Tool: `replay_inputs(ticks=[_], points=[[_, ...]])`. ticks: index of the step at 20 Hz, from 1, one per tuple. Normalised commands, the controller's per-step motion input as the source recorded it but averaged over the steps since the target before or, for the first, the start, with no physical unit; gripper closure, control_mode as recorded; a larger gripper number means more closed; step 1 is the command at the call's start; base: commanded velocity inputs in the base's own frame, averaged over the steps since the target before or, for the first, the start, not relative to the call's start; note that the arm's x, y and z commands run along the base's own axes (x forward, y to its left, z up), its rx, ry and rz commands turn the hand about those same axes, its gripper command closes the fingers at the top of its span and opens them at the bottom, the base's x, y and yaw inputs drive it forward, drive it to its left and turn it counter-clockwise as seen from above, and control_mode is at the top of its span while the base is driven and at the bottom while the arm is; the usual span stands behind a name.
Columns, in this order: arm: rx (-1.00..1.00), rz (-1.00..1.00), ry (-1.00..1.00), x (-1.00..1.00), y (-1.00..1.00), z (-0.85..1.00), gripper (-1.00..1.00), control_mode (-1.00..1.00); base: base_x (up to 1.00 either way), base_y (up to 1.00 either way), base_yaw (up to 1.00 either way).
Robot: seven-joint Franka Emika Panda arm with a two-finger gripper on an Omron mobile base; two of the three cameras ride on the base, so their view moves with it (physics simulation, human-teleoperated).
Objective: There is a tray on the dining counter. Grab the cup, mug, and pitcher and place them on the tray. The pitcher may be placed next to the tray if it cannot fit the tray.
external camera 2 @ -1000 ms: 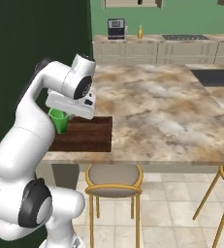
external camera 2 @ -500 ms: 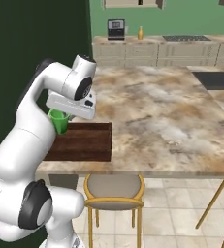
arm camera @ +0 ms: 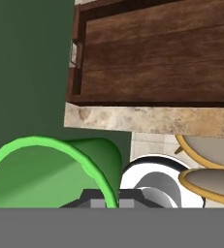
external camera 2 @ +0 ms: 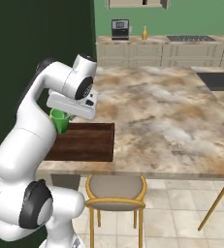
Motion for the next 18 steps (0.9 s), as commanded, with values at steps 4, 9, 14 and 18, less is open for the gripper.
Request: replay_inputs(ticks=[4, 9, 14, 18], points=[[0.00, 0.00, 0.00, 0.00, 0.00, 0.00, 1.00, 1.00, 0.00, 0.14, 0.11], [-0.03, 0.06, 0.10, 0.08, 0.30, -0.21, 1.00, -1.00, 0.00, 0.00, 0.00], [-0.07, 0.00, 0.04, 0.32, 0.42, -0.32, 1.00, -1.00, 0.00, 0.00, 0.00], [-0.09, 0.00, 0.01, 0.31, 0.35, -0.34, 1.00, -1.00, 0.00, 0.00, 0.00]])
